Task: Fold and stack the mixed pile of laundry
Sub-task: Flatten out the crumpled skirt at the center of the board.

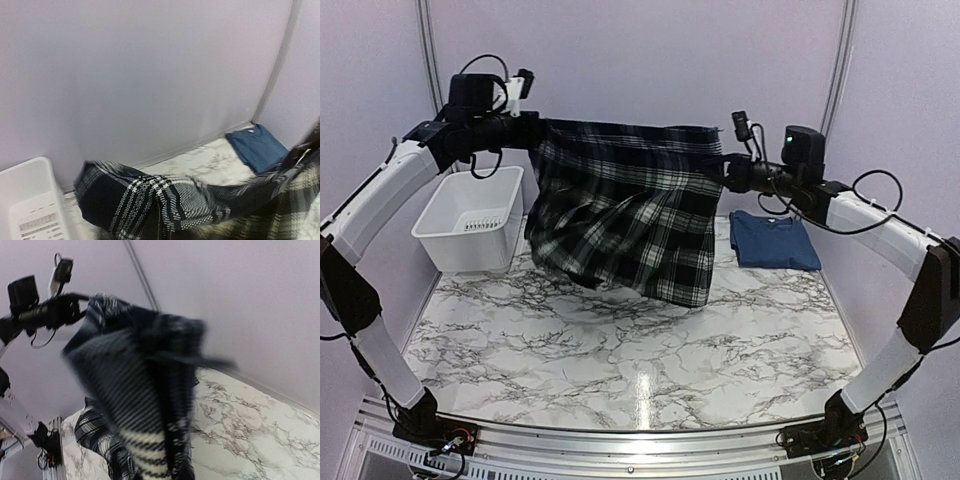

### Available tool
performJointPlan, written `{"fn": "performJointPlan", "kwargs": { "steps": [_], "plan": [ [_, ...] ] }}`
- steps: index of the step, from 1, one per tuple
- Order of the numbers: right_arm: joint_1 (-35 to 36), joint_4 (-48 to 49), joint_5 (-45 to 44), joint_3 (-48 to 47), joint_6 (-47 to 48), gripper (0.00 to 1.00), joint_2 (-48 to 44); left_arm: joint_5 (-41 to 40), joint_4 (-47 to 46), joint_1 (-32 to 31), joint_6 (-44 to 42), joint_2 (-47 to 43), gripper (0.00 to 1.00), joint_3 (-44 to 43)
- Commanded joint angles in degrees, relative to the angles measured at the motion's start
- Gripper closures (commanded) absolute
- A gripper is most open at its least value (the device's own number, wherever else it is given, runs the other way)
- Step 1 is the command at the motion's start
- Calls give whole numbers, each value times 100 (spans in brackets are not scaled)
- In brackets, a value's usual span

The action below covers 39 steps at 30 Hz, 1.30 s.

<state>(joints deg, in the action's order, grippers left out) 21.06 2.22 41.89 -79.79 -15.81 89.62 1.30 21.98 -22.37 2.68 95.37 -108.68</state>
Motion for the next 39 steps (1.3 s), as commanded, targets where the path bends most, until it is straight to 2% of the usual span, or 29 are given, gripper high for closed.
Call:
{"fn": "performJointPlan", "kwargs": {
  "steps": [1,2,4,5,7,9,14,16,22,26,31,34,39],
  "plan": [
    [321,166,491,-506,-590,100,67,435,-203,-936,-397,131,100,-627],
    [659,-399,747,-985,-331,100,363,440,-161,-1162,-619,153,100,-602],
    [810,-1114,777,-1368,74,100,478,239,-206,-1108,-462,16,100,-448],
    [612,-1163,696,-1214,93,100,315,216,-312,-896,-336,-139,100,-310],
    [13,-596,687,-456,-317,100,-181,526,-663,-474,74,-488,100,70],
    [-342,-286,559,203,-431,100,-637,374,-701,-348,-29,-699,100,245],
    [-377,-987,439,336,392,100,-838,805,-657,-321,-130,-862,100,656],
    [-364,-1118,659,457,508,100,-911,1018,-660,-327,-102,-962,100,934],
    [-11,-1105,1303,1088,677,93,-1320,1179,-540,-329,-465,-1239,100,1240],
    [697,-851,1117,1955,418,91,-1578,1487,-434,-330,-569,-1438,100,1557],
    [1197,-282,870,2864,104,65,-1771,1803,-352,-383,-557,-1724,100,2374],
    [1199,-43,468,2983,191,39,-1840,1850,-339,-421,-549,-1904,100,2732],
    [1216,155,485,2656,166,18,-1422,1784,-220,-426,-514,-1888,100,2819]
  ]
}}
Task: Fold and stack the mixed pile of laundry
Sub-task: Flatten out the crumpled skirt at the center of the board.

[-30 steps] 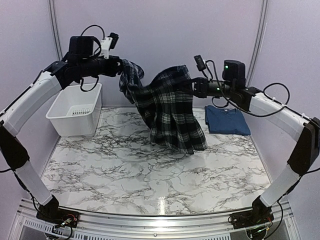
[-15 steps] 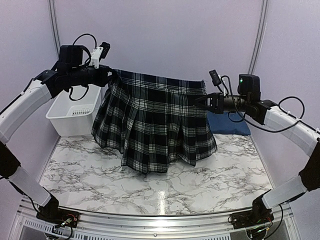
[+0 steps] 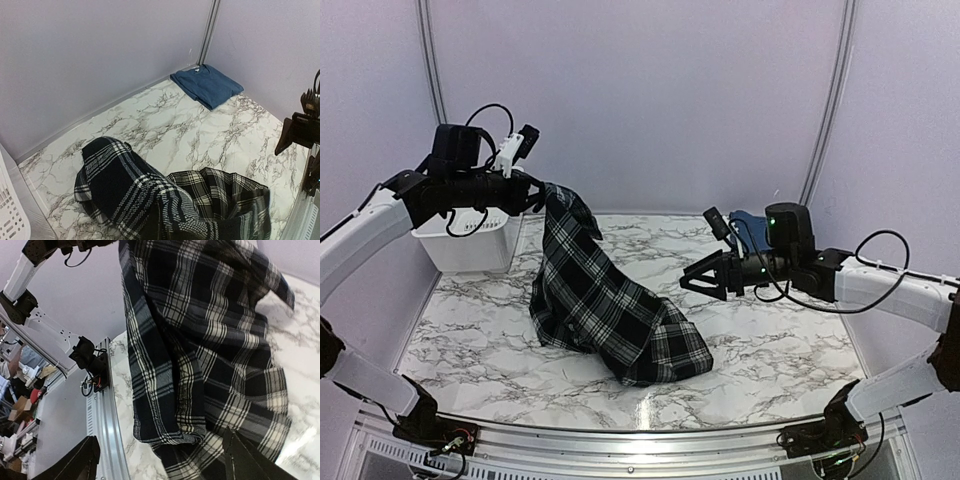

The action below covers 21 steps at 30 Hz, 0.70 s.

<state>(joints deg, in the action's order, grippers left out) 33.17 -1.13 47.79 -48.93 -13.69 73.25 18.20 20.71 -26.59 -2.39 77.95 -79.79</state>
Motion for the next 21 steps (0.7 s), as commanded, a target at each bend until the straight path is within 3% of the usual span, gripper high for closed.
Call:
{"fn": "performJointPlan", "kwargs": {
  "steps": [1,4,9,14,17,21],
  "plan": [
    [28,323,-17,-542,2,14,291,47,-33,-4,-7,-96,100,-134],
    [113,-143,169,-603,58,3,324,-14,80,-4,-15,79,100,-296],
    [140,-7,-116,196,-1054,5,349,-126,82,-4,30,289,100,-327],
    [372,1195,-136,427,-2152,7,808,-223,82,-4,46,363,100,-292],
    [383,1228,95,220,-2225,5,1641,-216,82,-4,22,399,100,-298],
    [456,2961,643,324,-3301,4,2564,-213,89,-3,-23,461,100,-342]
  ]
}}
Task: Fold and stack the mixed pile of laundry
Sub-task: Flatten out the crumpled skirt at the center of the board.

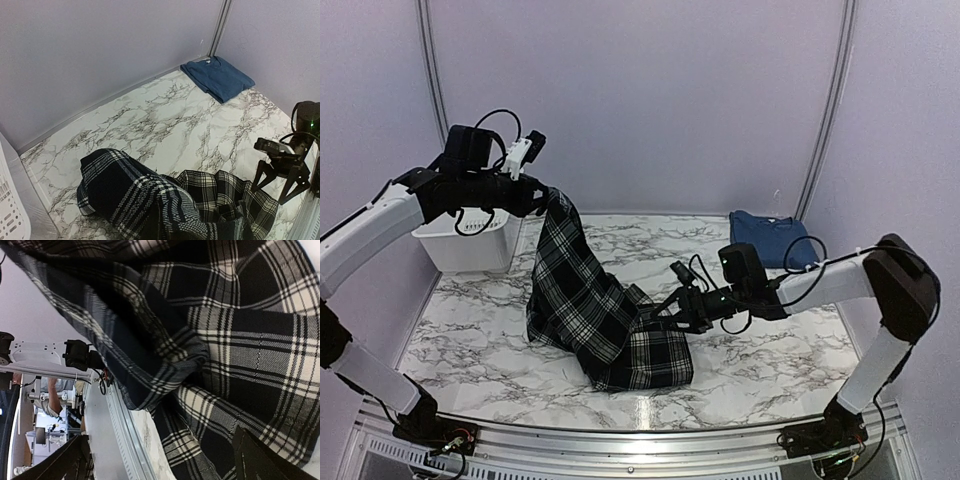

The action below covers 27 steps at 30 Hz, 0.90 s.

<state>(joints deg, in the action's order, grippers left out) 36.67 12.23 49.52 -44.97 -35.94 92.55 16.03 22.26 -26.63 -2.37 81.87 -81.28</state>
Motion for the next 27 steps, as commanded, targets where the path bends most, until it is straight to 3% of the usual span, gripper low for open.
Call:
{"fn": "performJointPlan", "kwargs": {
  "steps": [1,9,14,17,20,22,24,27],
  "plan": [
    [150,1938,457,-66,-1254,5,784,-3,-58,7,-27,81,100,-210],
    [351,3921,316,-490,-2323,16,1795,-39,-48,9,-5,50,100,-178],
    [489,4350,389,-832,-2697,24,2354,-106,-44,9,-26,48,100,-199],
    [493,4778,511,-910,-3007,33,2523,-140,-46,9,-25,73,100,-250],
    [454,4892,563,-897,-3041,54,2386,-218,-44,9,-48,99,100,-295],
    [368,4968,498,-756,-3050,85,2149,-302,-45,9,-59,113,100,-329],
    [210,4880,463,-655,-3021,100,1824,-427,-46,24,-63,116,100,-378],
    [-156,3900,351,-748,-2445,100,1054,-694,-46,60,-41,171,100,-553]
  ]
}}
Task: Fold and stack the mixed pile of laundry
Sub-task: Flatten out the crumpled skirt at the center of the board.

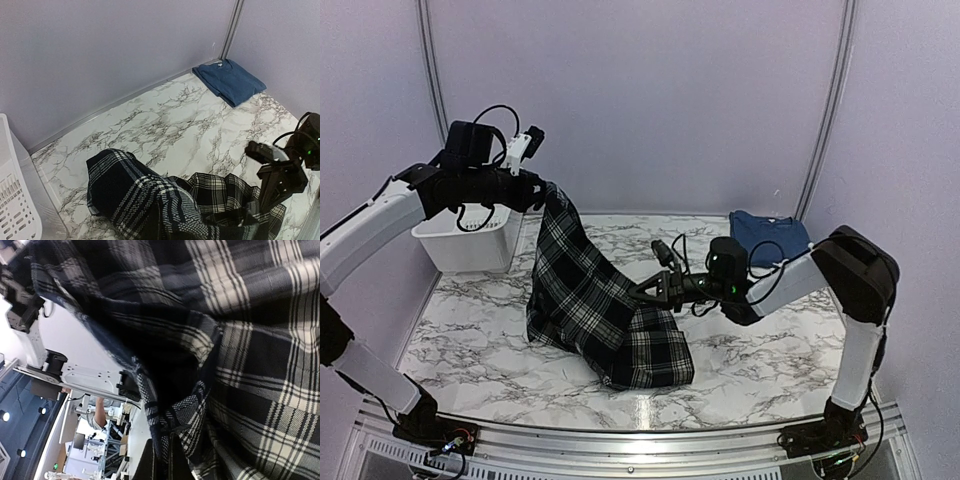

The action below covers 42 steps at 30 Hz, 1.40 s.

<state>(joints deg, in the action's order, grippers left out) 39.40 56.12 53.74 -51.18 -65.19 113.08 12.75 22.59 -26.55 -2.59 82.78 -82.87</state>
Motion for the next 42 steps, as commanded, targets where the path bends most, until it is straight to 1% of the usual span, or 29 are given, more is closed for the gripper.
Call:
{"fn": "performJointPlan", "kwargs": {
  "steps": [1,3,6,7,9,11,15,17,21,24,27,31,35,37,39,40,42],
  "plan": [
    [-565,-1254,-100,-314,895,100,-1265,-496,-79,60,15,112,100,-498],
    [-859,-3108,-342,-1083,2145,100,-1781,-688,-60,62,54,219,100,-872],
    [-1337,-5643,-898,-2800,3977,100,-2079,-718,18,62,114,457,100,-1779],
    [-1531,-6217,-1050,-3439,4273,100,-2075,-740,29,60,157,538,100,-2166],
    [-1804,-7069,-1389,-4608,4749,100,-1991,-713,27,34,198,745,100,-2879],
    [-1856,-7551,-1789,-5520,5092,100,-1900,-539,21,-68,119,869,100,-3513],
    [-1779,-8022,-1899,-6661,5448,100,-1848,-419,19,-471,-223,870,100,-4252],
    [-1693,-8327,-2090,-6942,5778,100,-1942,-242,23,-559,-187,806,100,-4331],
    [-1544,-8546,-2174,-6676,6194,100,-2408,82,26,-649,-109,530,100,-4146],
    [-1443,-8929,-2391,-6603,6501,100,-2623,175,39,-659,-35,298,100,-3878],
    [-1440,-9057,-2883,-6288,6878,100,-2809,-8,45,-659,-32,169,100,-3623],
    [-1484,-8961,-3065,-5890,7025,100,-2719,-427,76,-659,-226,263,100,-3274],
    [-1704,-8725,-3136,-5745,7072,100,-2189,-1226,77,-644,-524,842,100,-3153],
    [-1851,-8560,-3220,-5902,7042,100,-1765,-1892,77,-633,-762,1340,100,-3356],
    [-1987,-8536,-3297,-6431,7071,100,-1093,-2425,59,-601,-974,1961,100,-3860],
    [-2055,-8566,-3324,-6853,7077,100,-771,-2603,35,-561,-1012,2262,100,-4187],
    [-2198,-8623,-3341,-8031,7041,100,-120,-2779,-229,-405,-775,2705,100,-4713]
  ]
}}
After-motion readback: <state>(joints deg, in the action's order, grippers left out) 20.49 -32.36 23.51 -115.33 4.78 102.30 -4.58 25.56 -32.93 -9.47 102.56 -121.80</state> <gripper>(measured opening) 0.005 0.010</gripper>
